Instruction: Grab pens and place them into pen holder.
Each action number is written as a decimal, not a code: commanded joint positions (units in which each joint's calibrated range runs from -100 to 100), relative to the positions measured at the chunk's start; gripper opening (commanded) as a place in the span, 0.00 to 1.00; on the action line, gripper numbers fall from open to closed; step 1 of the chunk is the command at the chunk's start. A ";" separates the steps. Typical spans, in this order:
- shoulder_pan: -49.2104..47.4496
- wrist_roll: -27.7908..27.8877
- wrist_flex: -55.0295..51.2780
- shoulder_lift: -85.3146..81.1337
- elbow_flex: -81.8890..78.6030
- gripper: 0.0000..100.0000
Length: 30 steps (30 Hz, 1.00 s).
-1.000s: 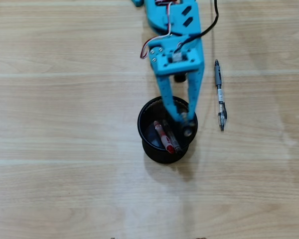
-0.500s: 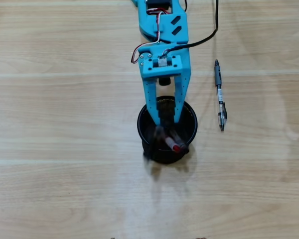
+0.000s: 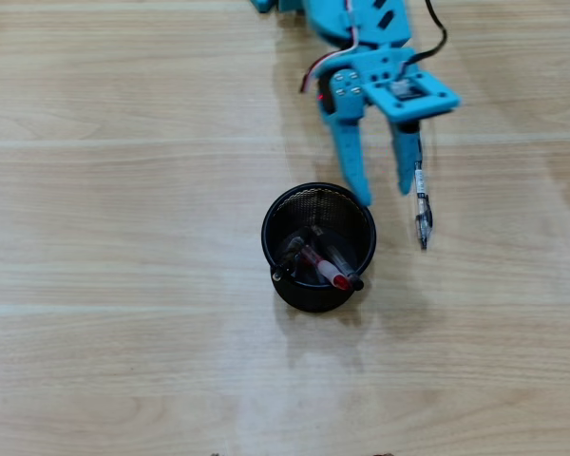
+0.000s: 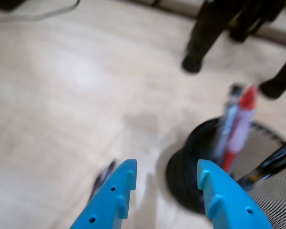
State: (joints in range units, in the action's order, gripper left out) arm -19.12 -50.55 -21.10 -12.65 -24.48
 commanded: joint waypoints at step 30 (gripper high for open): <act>-17.33 -18.92 -29.31 26.77 12.03 0.26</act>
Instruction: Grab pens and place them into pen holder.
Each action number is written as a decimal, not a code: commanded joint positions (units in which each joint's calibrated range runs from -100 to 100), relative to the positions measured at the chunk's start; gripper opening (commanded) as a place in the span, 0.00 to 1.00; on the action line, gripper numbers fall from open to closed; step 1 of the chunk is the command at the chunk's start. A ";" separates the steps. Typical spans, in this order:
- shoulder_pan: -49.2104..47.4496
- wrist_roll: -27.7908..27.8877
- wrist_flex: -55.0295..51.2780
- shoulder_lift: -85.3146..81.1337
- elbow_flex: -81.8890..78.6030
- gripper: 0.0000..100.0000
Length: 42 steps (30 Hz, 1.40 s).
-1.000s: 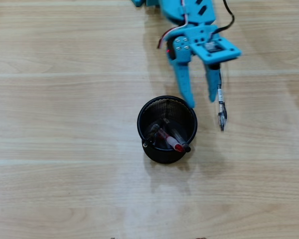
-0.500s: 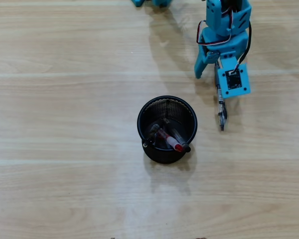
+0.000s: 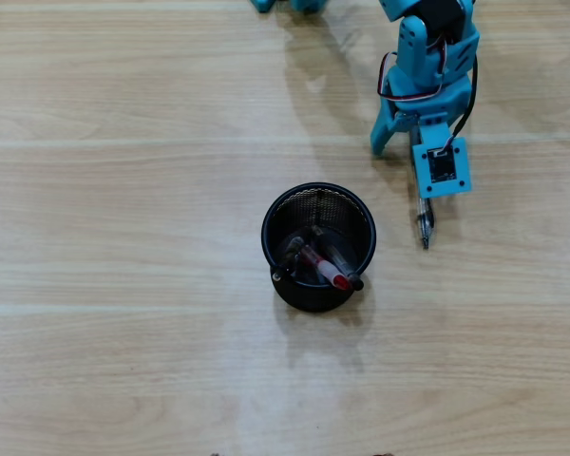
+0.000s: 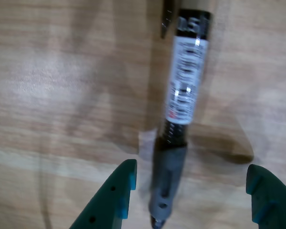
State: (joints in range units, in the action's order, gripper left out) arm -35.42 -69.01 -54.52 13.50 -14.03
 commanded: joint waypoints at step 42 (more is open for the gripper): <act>25.25 10.89 60.24 -23.22 -16.07 0.02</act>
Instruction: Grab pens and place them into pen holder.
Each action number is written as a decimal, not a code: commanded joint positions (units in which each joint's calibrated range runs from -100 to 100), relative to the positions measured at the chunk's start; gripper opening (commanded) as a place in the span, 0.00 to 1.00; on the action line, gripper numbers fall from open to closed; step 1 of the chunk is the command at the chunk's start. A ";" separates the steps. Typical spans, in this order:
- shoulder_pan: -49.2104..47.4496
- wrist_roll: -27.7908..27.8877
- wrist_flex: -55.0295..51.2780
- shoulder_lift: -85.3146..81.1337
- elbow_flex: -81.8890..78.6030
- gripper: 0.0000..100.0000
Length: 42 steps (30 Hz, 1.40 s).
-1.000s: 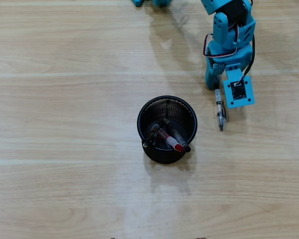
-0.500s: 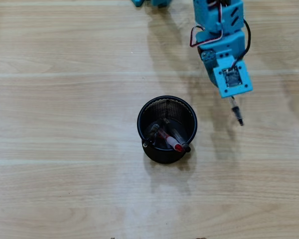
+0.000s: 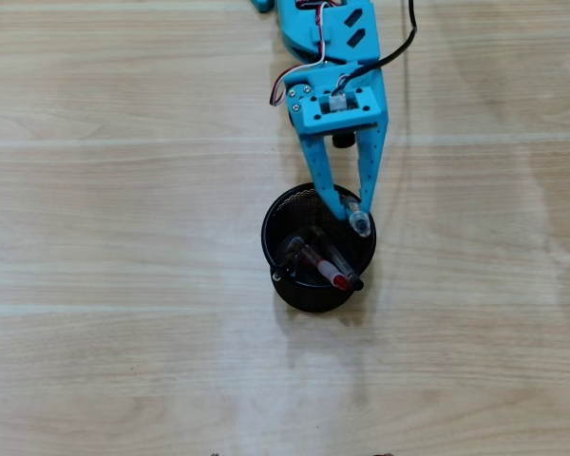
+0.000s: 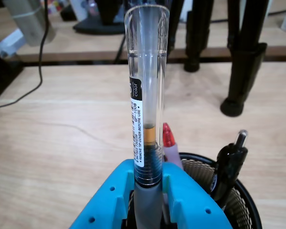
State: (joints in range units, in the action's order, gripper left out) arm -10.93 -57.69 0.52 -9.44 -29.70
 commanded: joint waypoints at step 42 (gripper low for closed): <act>0.69 38.46 -83.67 -87.01 -52.73 0.13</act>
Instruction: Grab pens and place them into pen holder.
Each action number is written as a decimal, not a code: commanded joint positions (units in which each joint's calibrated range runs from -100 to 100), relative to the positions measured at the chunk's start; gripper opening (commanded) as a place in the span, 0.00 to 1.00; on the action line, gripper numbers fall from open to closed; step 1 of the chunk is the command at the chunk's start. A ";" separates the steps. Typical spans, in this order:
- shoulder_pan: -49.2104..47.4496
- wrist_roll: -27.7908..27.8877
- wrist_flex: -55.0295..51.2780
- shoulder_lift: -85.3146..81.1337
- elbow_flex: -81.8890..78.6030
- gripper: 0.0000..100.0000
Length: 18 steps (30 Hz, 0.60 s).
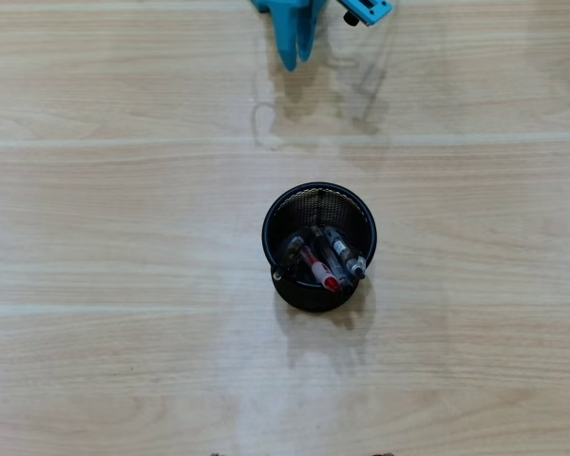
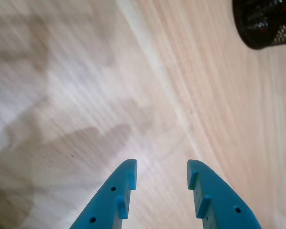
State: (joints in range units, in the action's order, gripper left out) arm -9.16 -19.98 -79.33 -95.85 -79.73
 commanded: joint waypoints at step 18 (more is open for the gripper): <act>-6.49 -3.91 11.82 -3.39 -17.92 0.13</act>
State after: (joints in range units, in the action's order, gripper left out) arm -15.91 -21.13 -68.56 -98.98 -96.02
